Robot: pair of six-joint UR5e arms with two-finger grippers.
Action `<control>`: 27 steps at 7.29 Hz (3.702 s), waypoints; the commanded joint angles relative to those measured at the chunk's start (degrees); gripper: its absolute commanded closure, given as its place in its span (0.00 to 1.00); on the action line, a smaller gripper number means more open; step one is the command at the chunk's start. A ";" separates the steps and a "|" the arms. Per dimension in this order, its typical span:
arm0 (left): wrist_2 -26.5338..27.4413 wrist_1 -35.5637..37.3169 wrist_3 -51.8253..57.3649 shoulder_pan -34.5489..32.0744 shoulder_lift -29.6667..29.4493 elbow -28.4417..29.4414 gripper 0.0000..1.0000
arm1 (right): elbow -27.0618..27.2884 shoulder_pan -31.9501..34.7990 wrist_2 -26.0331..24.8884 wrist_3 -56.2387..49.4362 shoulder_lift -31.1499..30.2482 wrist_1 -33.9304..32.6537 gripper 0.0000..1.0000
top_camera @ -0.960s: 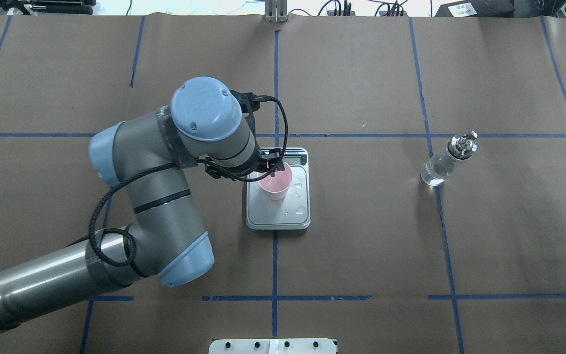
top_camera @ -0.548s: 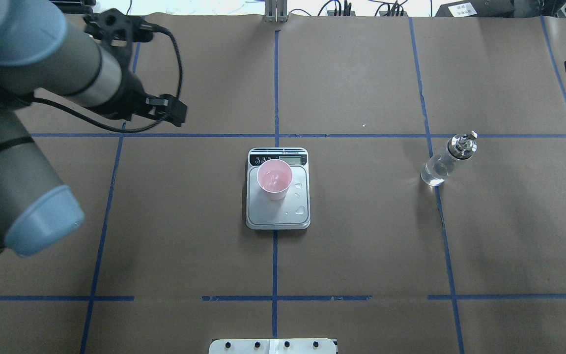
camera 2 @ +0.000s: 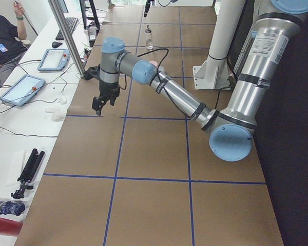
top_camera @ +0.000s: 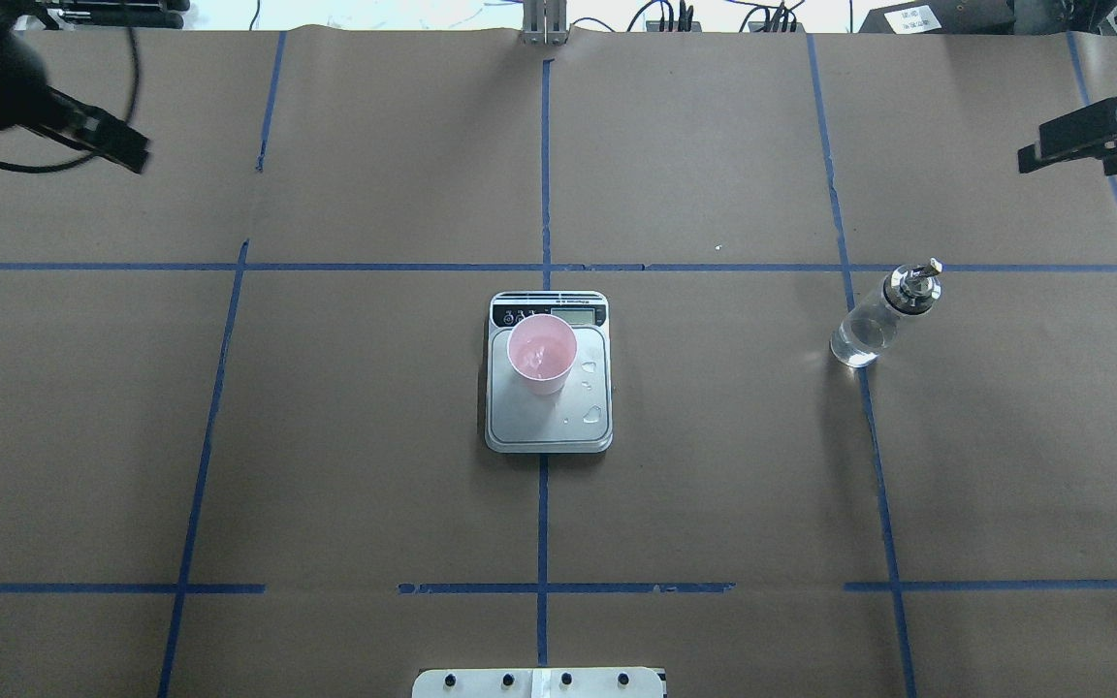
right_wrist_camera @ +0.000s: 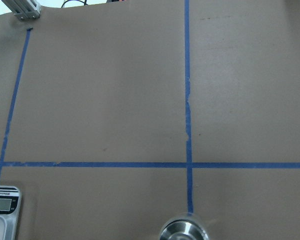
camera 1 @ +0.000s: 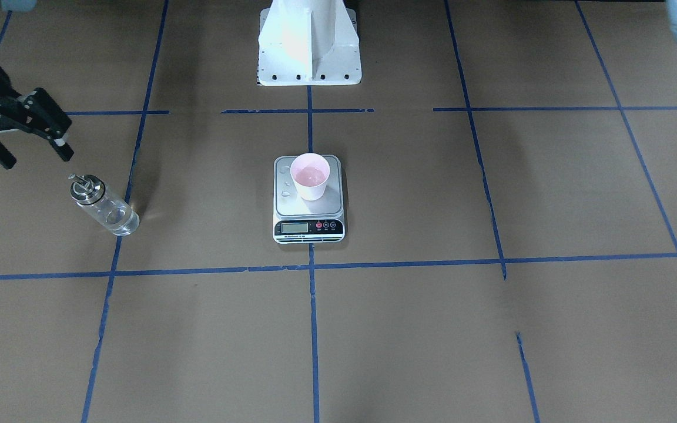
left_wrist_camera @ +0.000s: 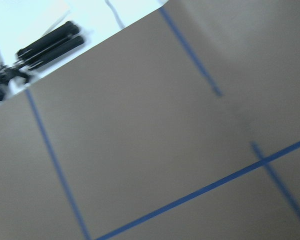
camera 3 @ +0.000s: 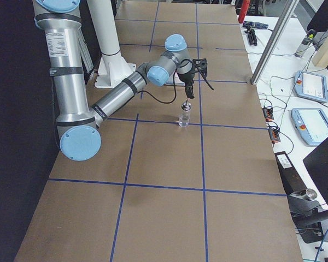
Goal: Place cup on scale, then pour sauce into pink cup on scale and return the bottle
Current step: 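Reach the right gripper to the glass sauce bottle, then close the right gripper around the glass bottle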
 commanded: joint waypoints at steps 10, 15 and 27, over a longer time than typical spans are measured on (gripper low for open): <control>-8.99 -29.04 5.38 -9.94 9.73 22.68 0.00 | -15.94 -36.13 -68.33 21.83 -10.64 27.12 0.00; -8.99 -29.13 5.38 -9.94 9.82 22.68 0.00 | -18.33 -36.76 -71.16 21.12 -9.15 27.12 0.00; -8.99 -29.13 5.38 -9.94 9.82 21.98 0.00 | -19.29 -35.09 -74.24 21.74 -8.71 26.68 0.00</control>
